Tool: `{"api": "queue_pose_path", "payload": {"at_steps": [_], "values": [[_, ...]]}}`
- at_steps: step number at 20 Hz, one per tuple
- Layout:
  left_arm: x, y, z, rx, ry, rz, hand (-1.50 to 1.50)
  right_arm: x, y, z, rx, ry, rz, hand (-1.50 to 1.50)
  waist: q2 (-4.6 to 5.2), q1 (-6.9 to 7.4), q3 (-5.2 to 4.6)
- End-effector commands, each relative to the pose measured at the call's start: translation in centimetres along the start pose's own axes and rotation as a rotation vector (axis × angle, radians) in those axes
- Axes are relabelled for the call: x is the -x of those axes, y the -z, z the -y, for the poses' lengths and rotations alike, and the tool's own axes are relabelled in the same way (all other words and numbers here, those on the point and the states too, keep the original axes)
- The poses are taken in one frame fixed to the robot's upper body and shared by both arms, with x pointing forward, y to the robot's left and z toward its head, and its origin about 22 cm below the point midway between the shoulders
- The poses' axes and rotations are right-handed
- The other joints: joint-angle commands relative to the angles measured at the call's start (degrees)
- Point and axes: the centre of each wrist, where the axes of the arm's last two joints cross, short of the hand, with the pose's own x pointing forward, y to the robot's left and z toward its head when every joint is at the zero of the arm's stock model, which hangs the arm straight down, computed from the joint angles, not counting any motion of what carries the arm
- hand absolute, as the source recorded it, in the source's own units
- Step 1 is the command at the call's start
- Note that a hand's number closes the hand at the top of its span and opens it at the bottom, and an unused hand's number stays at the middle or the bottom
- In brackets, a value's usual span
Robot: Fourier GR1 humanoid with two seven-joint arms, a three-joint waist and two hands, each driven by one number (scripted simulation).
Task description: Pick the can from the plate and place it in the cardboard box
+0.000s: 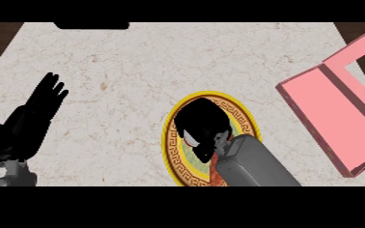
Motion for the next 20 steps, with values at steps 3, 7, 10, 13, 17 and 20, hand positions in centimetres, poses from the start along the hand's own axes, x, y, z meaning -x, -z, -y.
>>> {"api": "queue_pose_path", "payload": {"at_steps": [3, 7, 10, 13, 17, 20], "values": [[0.4, 1.3, 0.2, 0.0, 0.013, -0.01, 0.0, -0.2, 0.6, -0.4, 0.028, -0.026, 0.038, 1.5, 0.05, -0.23, -0.01], [-1.2, -0.1, 0.4, 0.006, 0.02, 0.012, 0.0, -1.0, 1.2, 0.2, 0.042, -0.023, 0.05, 1.5, 0.01, 0.15, 0.0], [0.8, -1.1, -0.2, -0.015, -0.003, -0.029, 0.0, 4.3, 0.2, -0.6, 0.097, 0.14, -0.282, 1.5, -0.13, -0.27, 0.01], [0.1, -0.5, -1.0, -0.029, -0.009, -0.005, 0.0, 8.3, -0.7, -3.3, 0.128, 0.278, -0.56, 1.5, -0.03, -1.8, 0.04], [-0.2, 0.3, 0.8, -0.011, 0.004, 0.005, 0.0, 7.8, -1.5, -0.6, 0.267, 0.241, -0.67, 1.5, -0.02, -0.66, 0.0], [0.0, -1.2, -1.7, -0.033, 0.001, -0.009, 0.0, 6.3, -2.7, -0.3, 0.347, 0.205, -0.664, 1.5, -0.1, -0.19, 0.0]]}}
